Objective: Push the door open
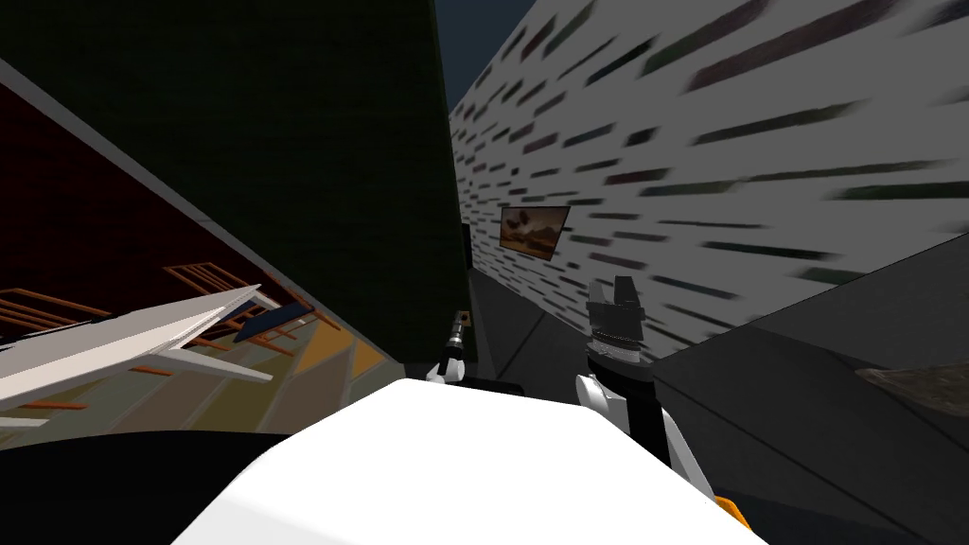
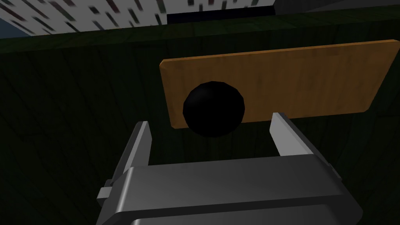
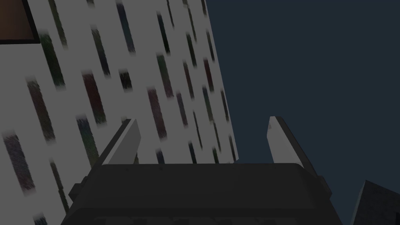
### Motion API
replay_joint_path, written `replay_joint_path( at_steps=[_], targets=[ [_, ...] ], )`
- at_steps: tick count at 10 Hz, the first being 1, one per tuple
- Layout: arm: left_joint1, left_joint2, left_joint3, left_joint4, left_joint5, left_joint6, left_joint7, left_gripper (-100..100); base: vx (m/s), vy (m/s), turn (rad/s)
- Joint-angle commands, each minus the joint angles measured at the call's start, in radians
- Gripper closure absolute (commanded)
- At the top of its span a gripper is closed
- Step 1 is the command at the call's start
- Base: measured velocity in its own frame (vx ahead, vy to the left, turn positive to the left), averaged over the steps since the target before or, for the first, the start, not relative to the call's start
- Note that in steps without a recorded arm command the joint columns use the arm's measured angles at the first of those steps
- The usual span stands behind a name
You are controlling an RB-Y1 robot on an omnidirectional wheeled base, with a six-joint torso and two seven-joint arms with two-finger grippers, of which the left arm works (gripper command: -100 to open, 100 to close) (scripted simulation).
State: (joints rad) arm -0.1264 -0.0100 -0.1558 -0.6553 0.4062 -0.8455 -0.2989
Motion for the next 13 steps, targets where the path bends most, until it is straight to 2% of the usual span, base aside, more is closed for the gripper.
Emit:
replay_joint_path(
  at_steps=[1,2,7,8,11,13],
  targets=[
    [0.0,0.0,0.0,0.0,0.0,0.0,0.0,-100,0.049,-0.032,0.001],
    [0.0,0.0,0.0,0.0,0.0,0.0,0.0,100,-0.007,0.002,0.003],
    [0.0,0.0,0.0,0.0,0.0,0.0,0.0,100,-0.008,0.005,-0.005],
    [-0.002,0.021,0.015,0.0,0.013,0.002,-0.007,100,0.111,-0.061,0.042],
    [-0.005,0.039,0.041,-0.001,0.033,0.002,-0.017,100,0.194,-0.059,0.053],
    [-0.007,0.042,0.06,-0.001,0.048,0.002,-0.024,100,0.209,-0.081,0.08]
  ],
)
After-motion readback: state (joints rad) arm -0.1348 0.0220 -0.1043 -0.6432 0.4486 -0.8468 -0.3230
